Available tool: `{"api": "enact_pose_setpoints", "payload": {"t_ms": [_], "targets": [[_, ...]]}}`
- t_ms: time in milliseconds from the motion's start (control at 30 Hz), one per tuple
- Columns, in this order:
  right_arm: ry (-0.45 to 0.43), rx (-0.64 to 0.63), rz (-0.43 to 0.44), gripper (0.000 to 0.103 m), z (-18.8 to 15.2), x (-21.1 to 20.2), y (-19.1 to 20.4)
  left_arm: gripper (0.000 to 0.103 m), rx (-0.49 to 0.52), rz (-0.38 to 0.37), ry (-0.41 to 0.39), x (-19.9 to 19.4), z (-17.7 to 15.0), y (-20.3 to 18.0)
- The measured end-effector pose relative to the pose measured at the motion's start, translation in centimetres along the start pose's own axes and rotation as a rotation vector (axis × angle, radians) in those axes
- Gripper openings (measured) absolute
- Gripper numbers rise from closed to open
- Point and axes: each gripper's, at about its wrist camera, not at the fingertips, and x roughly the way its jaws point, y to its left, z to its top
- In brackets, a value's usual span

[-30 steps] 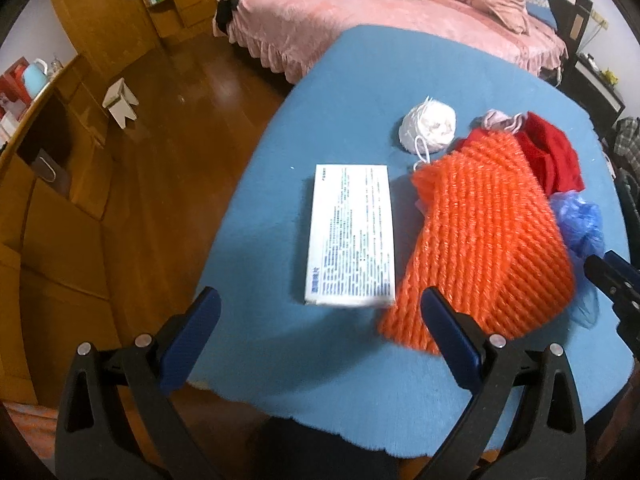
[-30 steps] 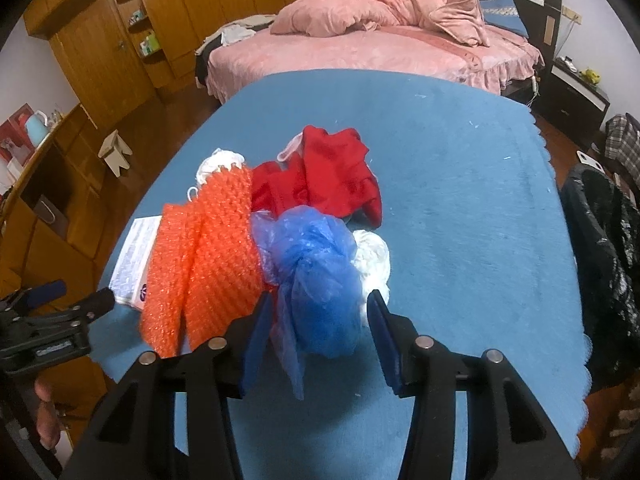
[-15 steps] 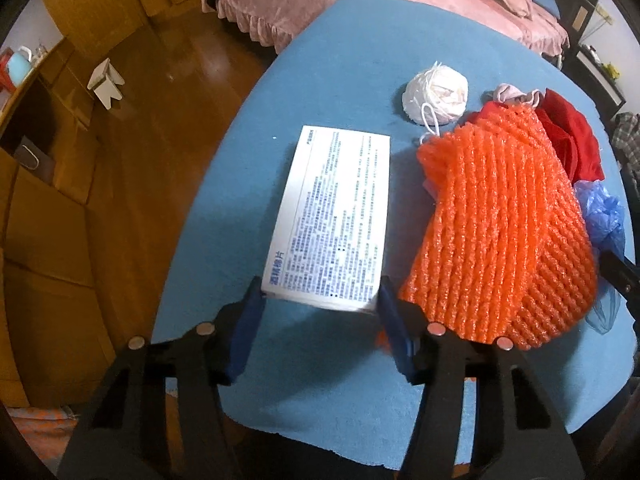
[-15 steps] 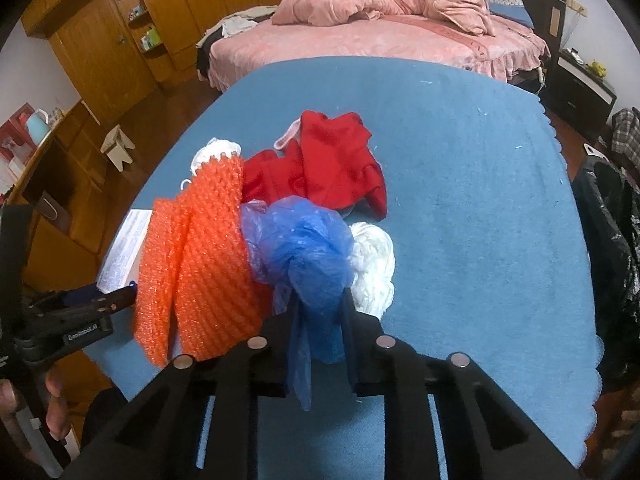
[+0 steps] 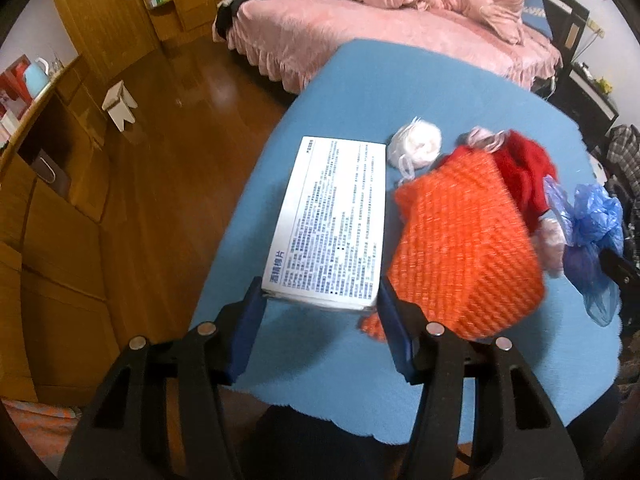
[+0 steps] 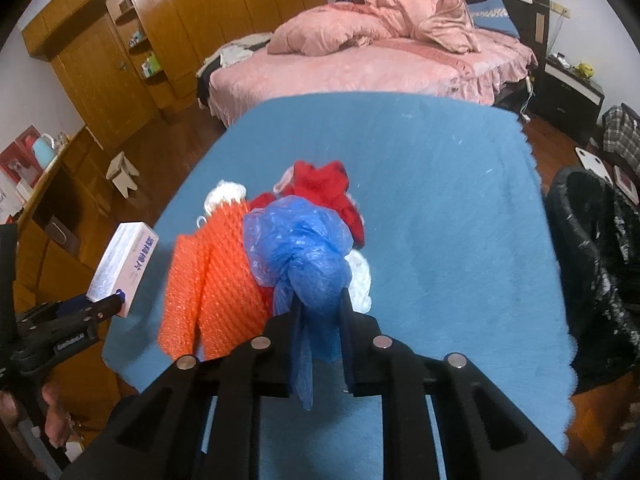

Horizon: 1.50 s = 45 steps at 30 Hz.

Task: Collect trash
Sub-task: 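Carry box and bag over the black bin and open both tools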

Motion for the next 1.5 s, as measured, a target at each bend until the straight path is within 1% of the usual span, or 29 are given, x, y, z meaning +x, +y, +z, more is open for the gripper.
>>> {"api": "enact_pose_setpoints", "payload": {"t_ms": [67, 200, 300, 500, 700, 733, 900, 933, 1100, 1167, 1300, 1500], "targets": [[-0.019, 0.006, 0.000, 0.017, 0.2, -1.0, -0.4, 0.054, 0.003, 0.004, -0.016, -1.4, 0.0, -0.8], [-0.044, 0.016, -0.011, 0.017, 0.3, -2.6, -1.4, 0.054, 0.013, -0.013, -0.044, -3.8, -0.4, -2.7], [-0.061, 0.028, -0.030, 0.017, 0.2, -3.9, -2.8, 0.054, 0.037, -0.021, -0.069, -5.5, -0.7, -5.1], [-0.100, 0.054, -0.076, 0.017, 0.0, -7.0, -6.5, 0.054, 0.075, -0.062, -0.081, -7.3, -0.9, -10.8], [-0.128, 0.104, -0.125, 0.017, -0.3, -9.9, -12.2, 0.054, 0.126, -0.108, -0.096, -8.7, -1.3, -16.6], [-0.134, 0.110, -0.133, 0.017, -0.3, -10.4, -13.2, 0.054, 0.143, -0.119, -0.098, -8.9, -1.3, -18.3], [-0.153, 0.141, -0.173, 0.017, -0.4, -12.4, -18.4, 0.054, 0.191, -0.164, -0.102, -9.4, -1.4, -24.4], [-0.156, 0.145, -0.185, 0.017, -0.4, -12.6, -19.6, 0.054, 0.208, -0.175, -0.110, -9.6, -1.3, -26.4], [-0.155, 0.165, -0.244, 0.017, 0.2, -12.7, -25.3, 0.054, 0.240, -0.226, -0.107, -9.2, -1.3, -32.7], [-0.150, 0.175, -0.259, 0.017, 0.4, -12.4, -27.9, 0.054, 0.252, -0.252, -0.106, -8.7, -1.1, -36.0], [-0.134, 0.192, -0.281, 0.017, 1.0, -11.4, -32.1, 0.054, 0.276, -0.282, -0.093, -7.2, -0.6, -41.6], [-0.100, 0.208, -0.325, 0.017, 1.5, -8.9, -37.3, 0.055, 0.315, -0.306, -0.077, -5.3, 0.1, -47.8]]}}
